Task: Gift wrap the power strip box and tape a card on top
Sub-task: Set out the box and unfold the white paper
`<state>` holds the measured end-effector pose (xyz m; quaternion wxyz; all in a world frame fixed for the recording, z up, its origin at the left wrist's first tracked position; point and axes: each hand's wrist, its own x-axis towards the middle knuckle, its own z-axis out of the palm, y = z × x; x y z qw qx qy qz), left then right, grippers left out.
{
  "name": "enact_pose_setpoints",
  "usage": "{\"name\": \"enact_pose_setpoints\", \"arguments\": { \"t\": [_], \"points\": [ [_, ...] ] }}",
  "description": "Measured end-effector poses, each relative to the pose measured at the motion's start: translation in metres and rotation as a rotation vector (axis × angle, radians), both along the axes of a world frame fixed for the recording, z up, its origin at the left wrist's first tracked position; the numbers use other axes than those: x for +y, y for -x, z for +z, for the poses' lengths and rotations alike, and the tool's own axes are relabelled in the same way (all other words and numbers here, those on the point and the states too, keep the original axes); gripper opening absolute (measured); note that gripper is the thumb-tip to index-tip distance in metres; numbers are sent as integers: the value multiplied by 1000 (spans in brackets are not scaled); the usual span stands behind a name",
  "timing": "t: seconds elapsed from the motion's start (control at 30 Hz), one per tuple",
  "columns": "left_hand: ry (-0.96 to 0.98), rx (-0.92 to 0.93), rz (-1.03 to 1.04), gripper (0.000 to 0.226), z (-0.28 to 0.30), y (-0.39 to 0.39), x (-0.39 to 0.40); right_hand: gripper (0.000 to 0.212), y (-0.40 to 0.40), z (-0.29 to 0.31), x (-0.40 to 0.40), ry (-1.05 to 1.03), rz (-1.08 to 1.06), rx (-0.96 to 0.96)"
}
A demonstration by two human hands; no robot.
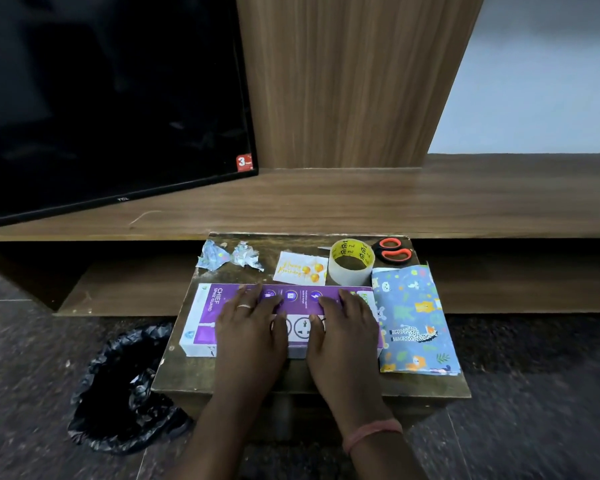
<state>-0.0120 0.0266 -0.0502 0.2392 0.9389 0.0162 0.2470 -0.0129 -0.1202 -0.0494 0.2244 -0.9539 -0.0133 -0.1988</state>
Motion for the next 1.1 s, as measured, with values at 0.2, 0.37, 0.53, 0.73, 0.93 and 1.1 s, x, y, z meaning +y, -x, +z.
{"name": "enact_pose_setpoints", "arguments": {
  "t": [0.2, 0.37, 0.53, 0.73, 0.93, 1.1],
  "points": [
    [-106, 167, 235, 58, 9, -3, 18, 47, -12, 6, 5, 71, -176, 42],
    [53, 299, 305, 73, 15, -4, 43, 48, -15, 4, 0, 86, -182, 140],
    [131, 201, 314, 57, 23, -4, 51, 41, -18, 10, 1, 42, -198, 69],
    [-42, 288, 389, 50, 15, 1, 41, 44, -13, 7, 9, 95, -172, 99],
    [33, 253, 409, 47, 16, 1, 38, 47, -13, 9, 9, 73, -182, 79],
    [-8, 254, 391, 46, 14, -1, 36, 49, -14, 10, 8, 66, -194, 85]
  ]
}}
